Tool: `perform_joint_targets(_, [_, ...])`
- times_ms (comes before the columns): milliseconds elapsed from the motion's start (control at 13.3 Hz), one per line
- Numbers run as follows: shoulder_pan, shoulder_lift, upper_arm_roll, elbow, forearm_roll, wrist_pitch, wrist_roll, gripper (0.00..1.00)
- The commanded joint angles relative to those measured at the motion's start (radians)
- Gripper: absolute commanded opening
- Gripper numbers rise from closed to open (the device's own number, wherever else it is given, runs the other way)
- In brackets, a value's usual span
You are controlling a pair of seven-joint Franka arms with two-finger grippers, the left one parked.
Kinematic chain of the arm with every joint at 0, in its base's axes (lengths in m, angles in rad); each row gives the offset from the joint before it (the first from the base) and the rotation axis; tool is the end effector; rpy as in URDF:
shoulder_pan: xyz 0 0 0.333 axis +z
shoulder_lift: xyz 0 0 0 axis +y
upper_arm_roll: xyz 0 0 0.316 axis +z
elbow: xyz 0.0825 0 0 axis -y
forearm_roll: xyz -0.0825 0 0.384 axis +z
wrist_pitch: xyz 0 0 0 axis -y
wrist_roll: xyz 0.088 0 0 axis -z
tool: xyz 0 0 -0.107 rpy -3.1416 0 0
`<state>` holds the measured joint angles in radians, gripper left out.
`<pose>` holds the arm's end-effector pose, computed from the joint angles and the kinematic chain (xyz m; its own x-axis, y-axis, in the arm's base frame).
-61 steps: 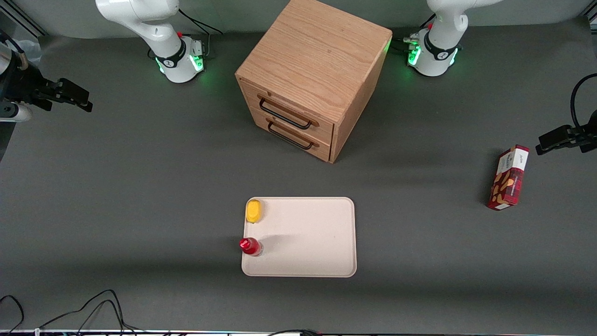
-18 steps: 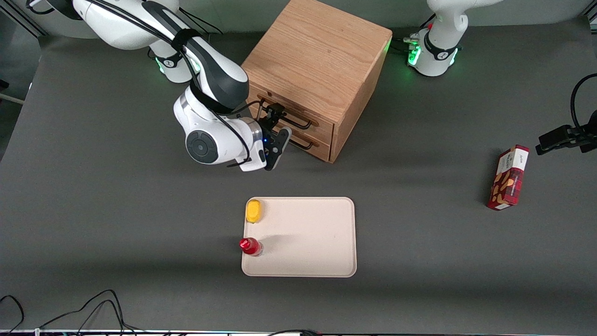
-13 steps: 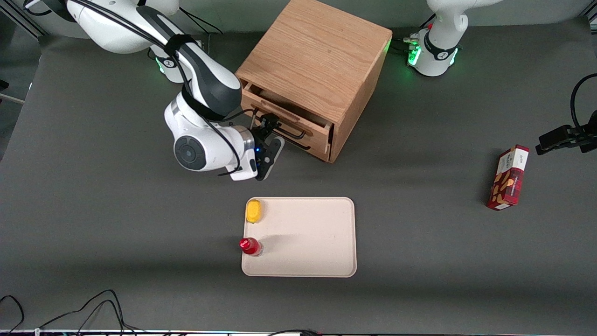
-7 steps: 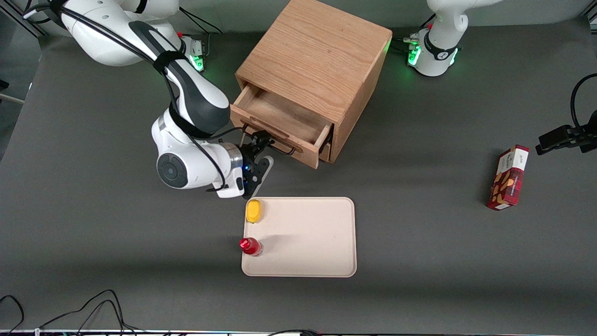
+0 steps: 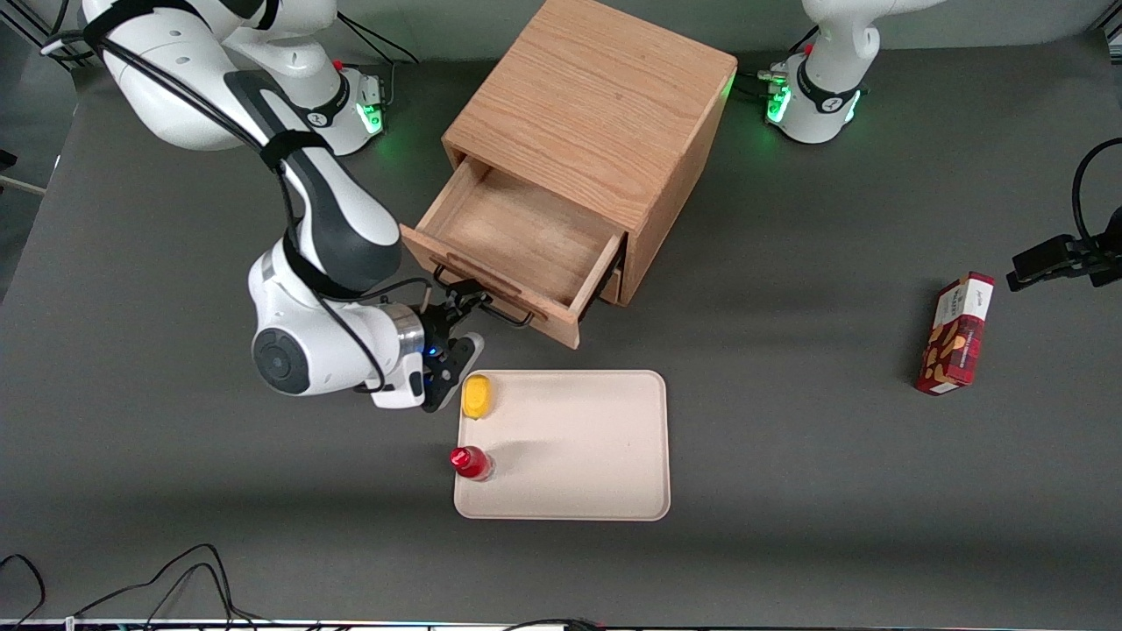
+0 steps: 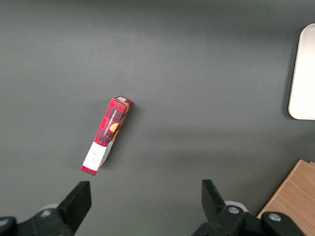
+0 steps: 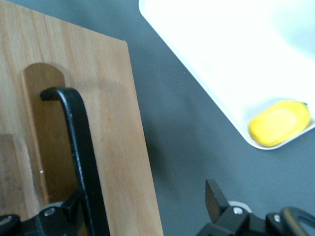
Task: Open upper drawer
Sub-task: 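Pull the upper drawer outward by its handle with the right gripper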
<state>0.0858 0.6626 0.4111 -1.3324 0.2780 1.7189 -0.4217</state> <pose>0.6322 0.3013 0.3596 0.6969 0.7169 -0.0214 0.5958 -0.5952 -0.5392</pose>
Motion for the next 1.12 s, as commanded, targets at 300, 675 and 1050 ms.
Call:
perform_joint_targets(300, [0.009,0.084,-0.054,0.168,-0.026,-0.042,0.009,1.0])
perform_joint_targets(675, [0.008,0.101,-0.103,0.246,-0.023,-0.07,-0.037,1.0])
perform_joint_targets(1050, [0.008,0.107,-0.115,0.327,-0.023,-0.11,-0.049,1.0])
